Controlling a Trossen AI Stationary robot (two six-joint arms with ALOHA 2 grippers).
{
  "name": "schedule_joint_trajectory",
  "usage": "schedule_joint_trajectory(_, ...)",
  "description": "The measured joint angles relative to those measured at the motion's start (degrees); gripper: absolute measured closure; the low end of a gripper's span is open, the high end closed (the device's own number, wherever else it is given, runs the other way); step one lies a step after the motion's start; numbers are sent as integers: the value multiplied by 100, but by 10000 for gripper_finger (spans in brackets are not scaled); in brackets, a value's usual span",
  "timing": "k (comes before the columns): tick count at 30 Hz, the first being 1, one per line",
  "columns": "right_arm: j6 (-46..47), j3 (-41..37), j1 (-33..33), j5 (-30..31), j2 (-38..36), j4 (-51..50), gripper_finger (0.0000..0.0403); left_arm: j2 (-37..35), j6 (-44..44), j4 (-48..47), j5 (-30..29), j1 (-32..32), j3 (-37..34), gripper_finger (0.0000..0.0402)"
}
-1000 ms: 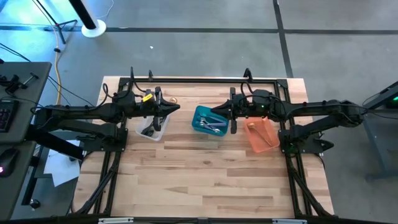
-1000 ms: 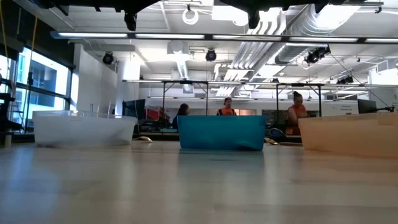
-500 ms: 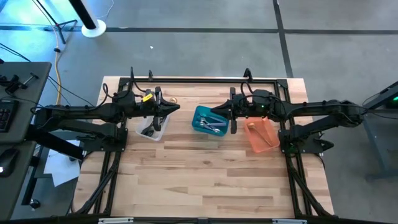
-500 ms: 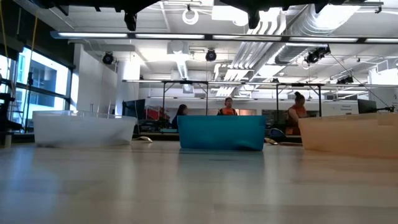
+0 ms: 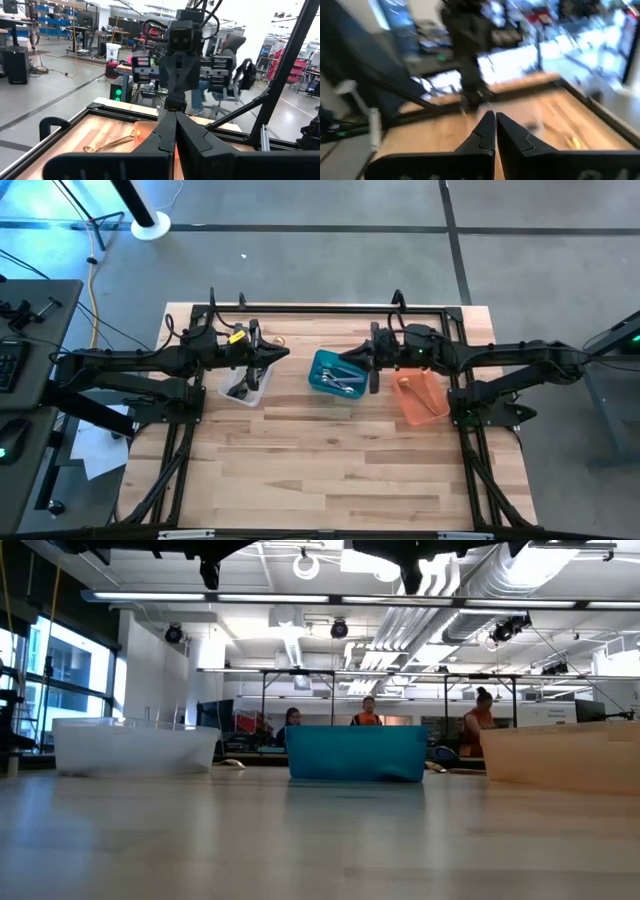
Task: Sort silverware by color (type)
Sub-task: Put the gold spoon into the orange bin
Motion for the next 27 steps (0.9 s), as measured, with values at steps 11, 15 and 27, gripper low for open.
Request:
schedule_joint_trajectory(11,1532,1076,-1408,1151,8,-4311,403,0,0,-5,-33,1,0,401)
schedule_joint_trajectory(15,1728,1076,-2091,653,23,-5281,403,0,0,-9,-33,1,0,401)
schedule_joint_trajectory(27,1484,1076,-3128,525,1026,-6379,403,-2,0,-9,147,0,0,401)
